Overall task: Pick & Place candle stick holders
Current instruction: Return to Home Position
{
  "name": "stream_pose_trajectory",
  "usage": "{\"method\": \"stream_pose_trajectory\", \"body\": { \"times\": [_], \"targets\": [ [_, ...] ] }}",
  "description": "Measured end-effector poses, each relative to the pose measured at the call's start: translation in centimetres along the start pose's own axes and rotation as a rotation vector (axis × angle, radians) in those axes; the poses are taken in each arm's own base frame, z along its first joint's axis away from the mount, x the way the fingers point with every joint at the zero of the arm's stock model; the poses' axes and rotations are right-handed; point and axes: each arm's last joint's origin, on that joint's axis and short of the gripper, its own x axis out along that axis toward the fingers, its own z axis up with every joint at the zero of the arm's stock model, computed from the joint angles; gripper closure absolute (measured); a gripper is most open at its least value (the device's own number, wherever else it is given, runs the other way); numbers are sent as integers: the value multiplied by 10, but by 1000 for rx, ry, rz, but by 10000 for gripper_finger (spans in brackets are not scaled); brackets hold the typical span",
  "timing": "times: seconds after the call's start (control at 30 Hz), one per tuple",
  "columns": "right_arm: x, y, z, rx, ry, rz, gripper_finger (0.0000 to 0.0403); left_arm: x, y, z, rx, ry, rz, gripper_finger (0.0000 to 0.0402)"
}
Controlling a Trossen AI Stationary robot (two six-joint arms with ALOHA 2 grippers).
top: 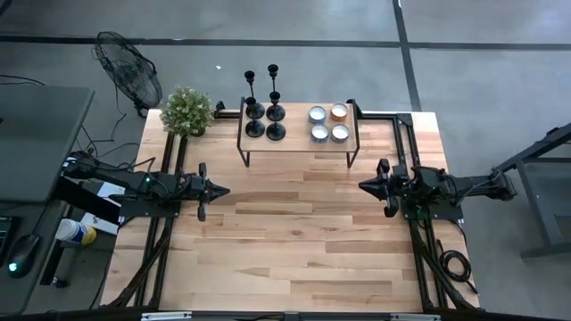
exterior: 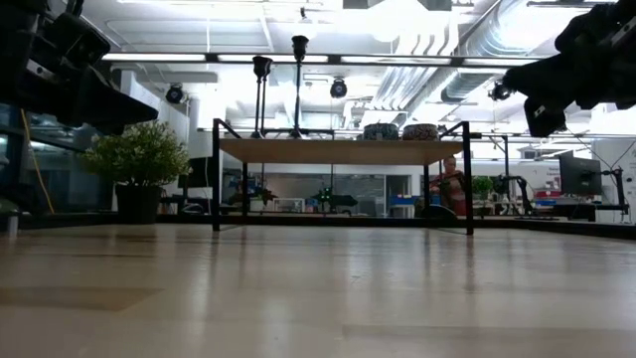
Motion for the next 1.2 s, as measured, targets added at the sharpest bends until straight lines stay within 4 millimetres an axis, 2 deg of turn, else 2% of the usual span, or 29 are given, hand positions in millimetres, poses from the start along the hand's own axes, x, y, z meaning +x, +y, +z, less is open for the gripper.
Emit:
{"method": "stream_pose_trajectory", "body": {
  "times": [1.2],
  "targets": [
    [0,0,-1,16,16,-1,371,0,0,0,0,1,0,401]
  ]
}}
